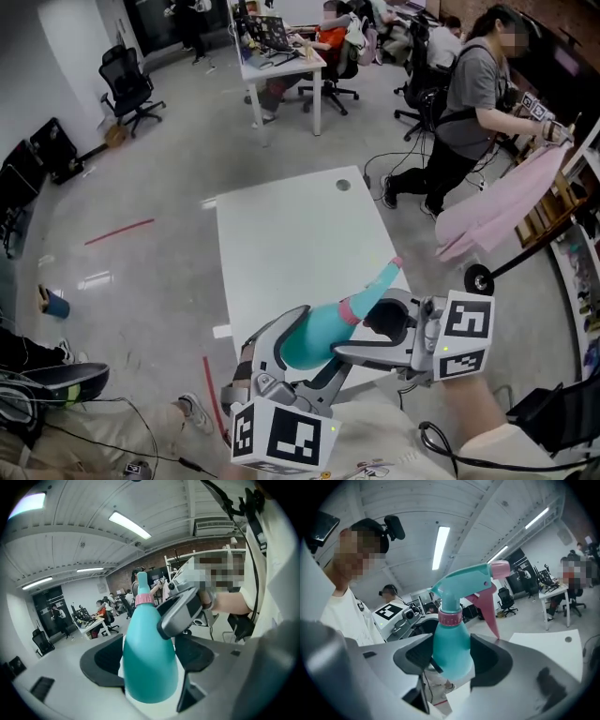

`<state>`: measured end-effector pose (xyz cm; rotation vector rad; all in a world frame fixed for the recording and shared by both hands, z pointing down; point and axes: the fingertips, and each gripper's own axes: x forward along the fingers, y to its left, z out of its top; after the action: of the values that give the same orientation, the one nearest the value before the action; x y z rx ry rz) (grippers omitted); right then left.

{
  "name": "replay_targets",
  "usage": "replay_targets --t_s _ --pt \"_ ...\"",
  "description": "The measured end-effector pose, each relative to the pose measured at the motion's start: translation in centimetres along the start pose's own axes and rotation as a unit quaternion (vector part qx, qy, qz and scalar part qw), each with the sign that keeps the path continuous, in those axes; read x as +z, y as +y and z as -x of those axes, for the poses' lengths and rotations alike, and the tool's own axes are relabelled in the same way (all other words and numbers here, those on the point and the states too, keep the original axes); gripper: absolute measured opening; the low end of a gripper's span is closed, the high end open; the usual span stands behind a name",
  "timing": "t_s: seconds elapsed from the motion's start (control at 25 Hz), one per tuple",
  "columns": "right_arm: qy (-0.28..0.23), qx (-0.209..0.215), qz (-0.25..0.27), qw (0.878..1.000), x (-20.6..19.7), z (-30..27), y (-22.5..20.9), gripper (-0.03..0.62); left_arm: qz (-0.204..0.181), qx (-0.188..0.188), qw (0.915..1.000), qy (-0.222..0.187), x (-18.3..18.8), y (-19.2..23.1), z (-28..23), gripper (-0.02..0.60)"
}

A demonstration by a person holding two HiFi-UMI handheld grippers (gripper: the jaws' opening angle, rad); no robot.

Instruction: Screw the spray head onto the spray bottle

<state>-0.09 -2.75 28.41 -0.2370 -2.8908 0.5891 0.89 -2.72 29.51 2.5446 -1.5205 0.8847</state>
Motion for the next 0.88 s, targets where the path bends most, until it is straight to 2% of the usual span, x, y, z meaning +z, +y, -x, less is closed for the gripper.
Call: replay_targets --t_s 0.12,0.2,0.28,0.44,0.68,0.88 --pt "0.011 -0.002 0.016 1.000 -0.1 0.4 0.2 0.247 -0.016 -0.007 0.9996 0.021 -1.0 -0.5 -0.5 0.343" --pt "0.013 0.001 0.023 1.000 0.2 0.6 0.5 0.247 -0.028 -0.010 0.9986 0.045 -2.3 -0.9 -1.0 0.403" --pt "0.024 -0.008 0.043 0.999 0.3 0.7 0.7 0.247 -0.024 -0.011 0.9984 0.050 -2.8 -1.0 -1.5 0.407" --pt "0.048 -0.030 0.080 0.995 0.8 0.5 0.7 0.247 -0.003 -0.006 0.9993 0.037 -2.4 -0.5 -1.8 0.407" --pt "0.065 -0.033 0.119 0.990 0.0 0.2 1.2 0.247 0.023 -0.010 0.9992 0.030 -3.3 -1.0 -2.5 0.407" --pt "0.046 -0.034 0.124 0.991 1.1 0.3 1.1 0.249 0.057 -0.013 0.9983 -0.003 -2.1 -0.5 -2.6 0.407"
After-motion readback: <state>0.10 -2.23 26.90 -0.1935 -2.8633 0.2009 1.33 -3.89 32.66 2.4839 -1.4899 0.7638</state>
